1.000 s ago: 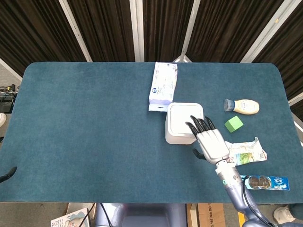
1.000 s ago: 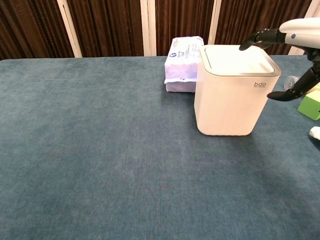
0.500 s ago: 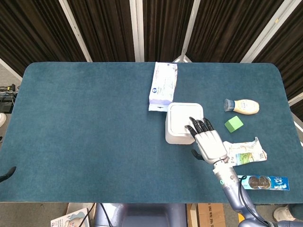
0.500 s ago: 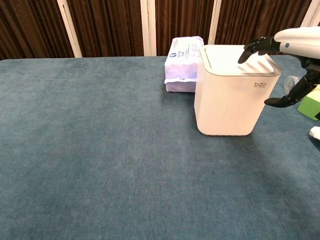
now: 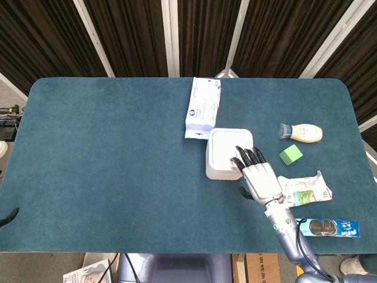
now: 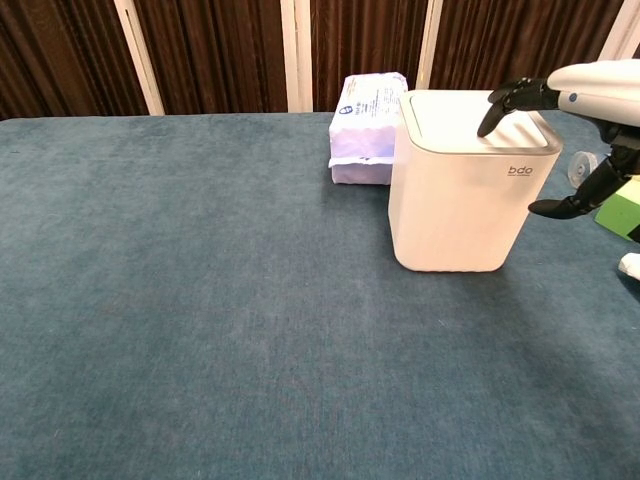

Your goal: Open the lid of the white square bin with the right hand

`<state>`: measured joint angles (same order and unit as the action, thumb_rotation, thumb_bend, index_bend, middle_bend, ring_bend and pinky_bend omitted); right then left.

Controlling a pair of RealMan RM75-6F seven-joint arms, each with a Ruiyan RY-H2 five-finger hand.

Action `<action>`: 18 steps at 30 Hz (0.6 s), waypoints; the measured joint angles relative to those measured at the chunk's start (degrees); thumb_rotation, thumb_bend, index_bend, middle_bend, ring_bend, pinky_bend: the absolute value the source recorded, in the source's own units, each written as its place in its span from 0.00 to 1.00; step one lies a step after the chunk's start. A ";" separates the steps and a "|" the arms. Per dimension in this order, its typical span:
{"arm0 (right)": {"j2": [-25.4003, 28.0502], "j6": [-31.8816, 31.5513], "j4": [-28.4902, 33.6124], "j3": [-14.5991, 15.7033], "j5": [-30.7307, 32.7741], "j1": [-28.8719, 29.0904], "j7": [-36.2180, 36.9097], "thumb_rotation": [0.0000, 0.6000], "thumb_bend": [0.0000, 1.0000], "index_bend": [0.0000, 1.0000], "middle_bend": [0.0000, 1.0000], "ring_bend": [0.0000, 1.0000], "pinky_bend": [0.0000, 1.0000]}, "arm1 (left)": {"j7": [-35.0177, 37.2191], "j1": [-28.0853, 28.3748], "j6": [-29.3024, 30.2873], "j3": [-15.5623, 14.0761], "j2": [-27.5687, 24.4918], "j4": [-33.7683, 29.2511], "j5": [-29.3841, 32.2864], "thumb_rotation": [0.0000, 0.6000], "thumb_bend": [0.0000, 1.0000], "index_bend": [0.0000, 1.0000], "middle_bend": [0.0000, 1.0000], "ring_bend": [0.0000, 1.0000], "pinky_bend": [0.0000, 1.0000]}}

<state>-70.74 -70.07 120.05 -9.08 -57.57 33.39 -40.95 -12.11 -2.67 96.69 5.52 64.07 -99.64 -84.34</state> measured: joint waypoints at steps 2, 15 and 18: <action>0.25 -0.36 0.45 -0.14 -0.42 -0.01 0.23 1.00 0.29 0.21 0.03 0.09 0.06 | -0.01 -0.01 0.02 0.02 0.02 0.03 0.03 1.00 0.07 0.18 0.10 0.00 0.00; 6.14 -7.23 2.55 0.14 -11.81 -6.65 14.69 1.00 0.29 0.00 0.02 0.07 0.04 | -0.10 -0.06 0.12 0.22 0.11 0.04 0.41 1.00 0.07 0.18 0.10 0.00 0.00; 8.30 -8.63 1.23 2.10 -15.19 -9.75 20.69 1.00 0.29 0.00 0.02 0.07 0.04 | -0.47 0.01 -0.04 0.16 0.20 -0.09 0.37 1.00 0.07 0.18 0.10 0.00 0.00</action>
<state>-62.44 -78.71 121.28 -6.98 -72.76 23.65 -20.26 -12.58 -2.67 96.65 5.68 64.27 -99.73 -83.97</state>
